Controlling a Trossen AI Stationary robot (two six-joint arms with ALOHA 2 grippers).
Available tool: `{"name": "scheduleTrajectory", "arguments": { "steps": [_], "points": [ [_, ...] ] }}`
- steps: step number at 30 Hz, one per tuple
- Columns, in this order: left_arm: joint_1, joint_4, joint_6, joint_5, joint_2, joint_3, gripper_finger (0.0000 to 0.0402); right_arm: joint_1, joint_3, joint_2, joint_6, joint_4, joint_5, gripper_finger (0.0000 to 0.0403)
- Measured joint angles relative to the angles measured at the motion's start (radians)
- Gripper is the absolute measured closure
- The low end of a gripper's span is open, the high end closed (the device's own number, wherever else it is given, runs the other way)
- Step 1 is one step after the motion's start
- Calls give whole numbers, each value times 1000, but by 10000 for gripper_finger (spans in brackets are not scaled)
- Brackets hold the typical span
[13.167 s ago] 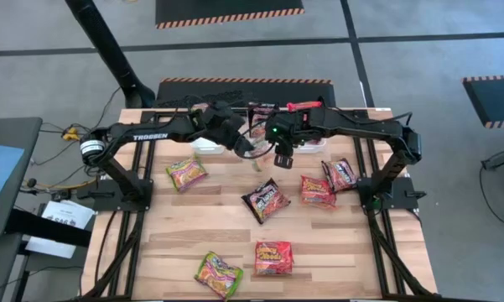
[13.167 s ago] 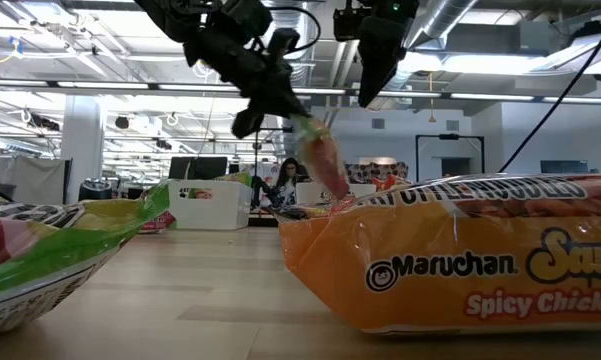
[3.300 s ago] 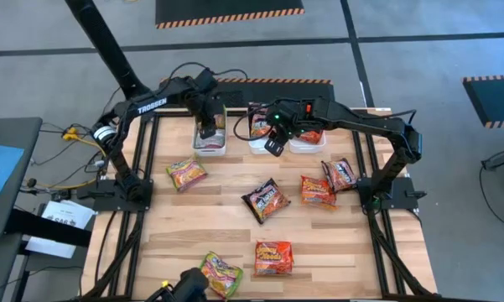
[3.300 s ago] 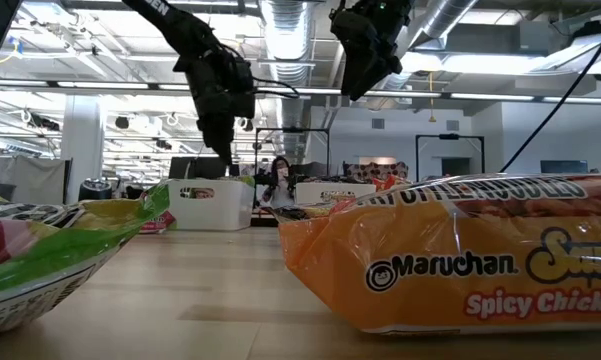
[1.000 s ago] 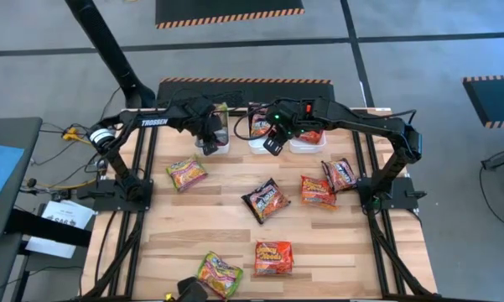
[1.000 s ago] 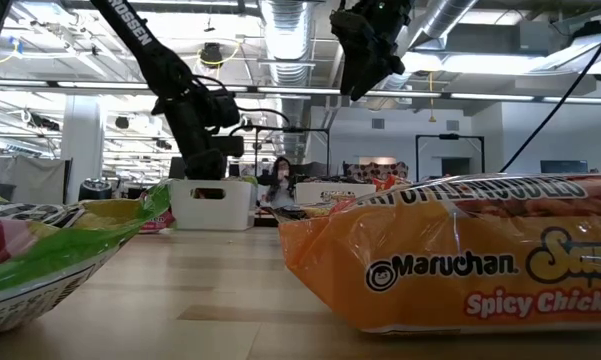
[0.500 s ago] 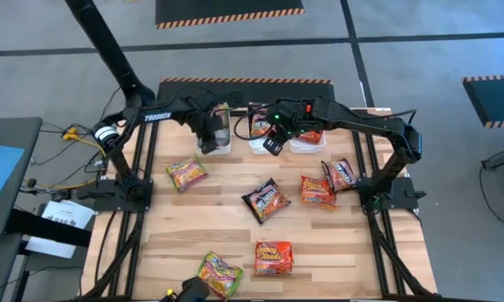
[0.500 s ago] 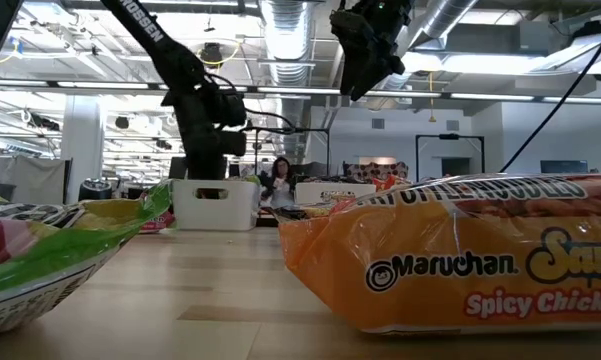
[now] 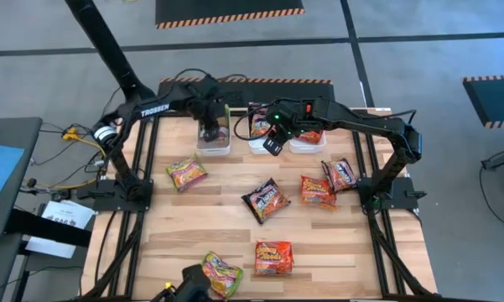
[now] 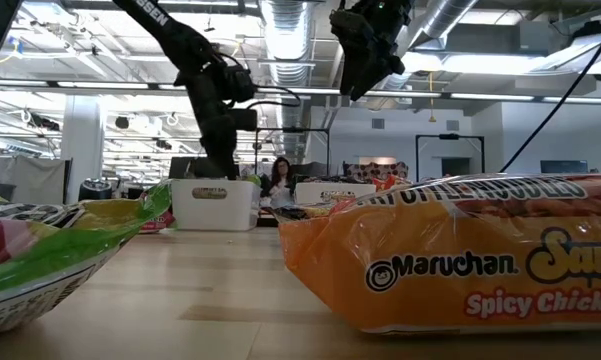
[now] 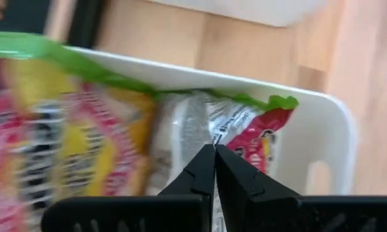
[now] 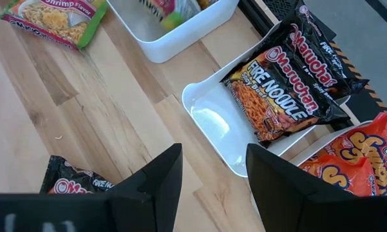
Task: Sort Maruchan noodles
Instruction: Put the green noodle pack into the left white bin, then put the black noodle pack into the middle white bin
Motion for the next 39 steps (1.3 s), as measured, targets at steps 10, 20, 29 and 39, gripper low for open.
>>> {"name": "scheduleTrajectory", "arguments": {
  "steps": [10,20,29,39],
  "points": [
    [105,24,27,-52,-2,8,401,0,0,0,0,0,0,207],
    [166,2,-71,118,-4,9,401,0,0,0,-3,23,-66,207],
    [140,-141,-39,267,-128,10,401,-22,0,0,-10,142,-130,207],
    [34,-155,-77,282,-87,-47,401,-26,0,5,-11,151,-130,207]
  ]
}}
